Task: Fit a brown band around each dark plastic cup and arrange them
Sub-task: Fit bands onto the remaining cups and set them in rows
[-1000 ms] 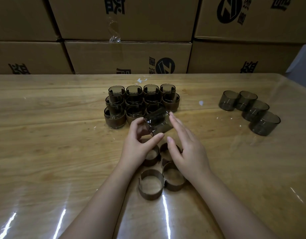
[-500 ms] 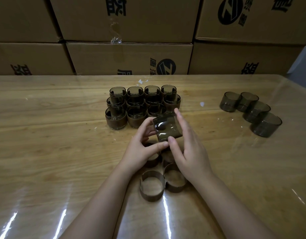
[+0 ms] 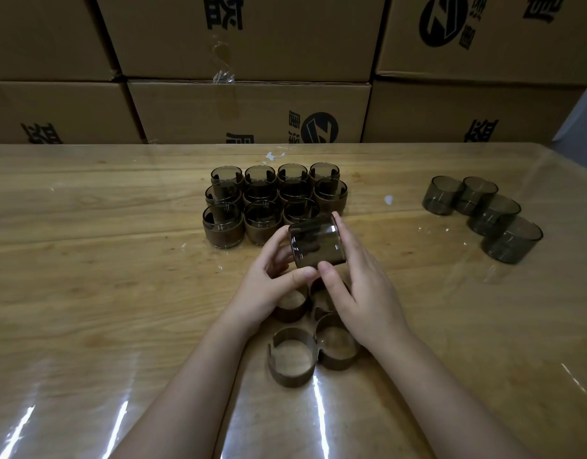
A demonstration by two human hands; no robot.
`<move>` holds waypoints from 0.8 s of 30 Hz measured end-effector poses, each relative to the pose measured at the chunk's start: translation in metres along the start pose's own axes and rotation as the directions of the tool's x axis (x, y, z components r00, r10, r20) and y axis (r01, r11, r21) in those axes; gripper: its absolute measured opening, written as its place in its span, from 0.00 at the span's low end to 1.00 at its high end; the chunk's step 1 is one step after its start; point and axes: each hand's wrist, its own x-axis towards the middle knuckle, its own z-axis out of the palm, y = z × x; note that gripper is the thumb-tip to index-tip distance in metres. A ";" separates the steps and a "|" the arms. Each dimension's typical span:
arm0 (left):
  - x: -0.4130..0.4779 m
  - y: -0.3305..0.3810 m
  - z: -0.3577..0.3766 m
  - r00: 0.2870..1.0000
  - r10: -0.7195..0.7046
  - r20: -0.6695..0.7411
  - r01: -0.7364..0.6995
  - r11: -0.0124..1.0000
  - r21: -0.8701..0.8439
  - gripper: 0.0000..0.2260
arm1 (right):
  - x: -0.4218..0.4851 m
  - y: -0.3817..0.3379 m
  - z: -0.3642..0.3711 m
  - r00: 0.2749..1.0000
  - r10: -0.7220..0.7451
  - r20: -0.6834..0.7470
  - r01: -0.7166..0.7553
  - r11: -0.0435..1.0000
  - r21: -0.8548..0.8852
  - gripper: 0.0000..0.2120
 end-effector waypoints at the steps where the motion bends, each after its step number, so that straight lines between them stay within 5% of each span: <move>1: 0.000 0.000 0.000 1.000 -0.001 -0.005 0.001 1.000 -0.004 0.33 | 0.000 0.000 0.000 1.000 0.001 -0.001 -0.001 1.000 0.003 0.32; 24: 0.004 0.000 -0.003 0.992 0.039 -0.118 -0.043 0.999 -0.030 0.27 | -0.003 0.004 0.002 0.992 -0.081 -0.094 0.084 0.996 0.025 0.27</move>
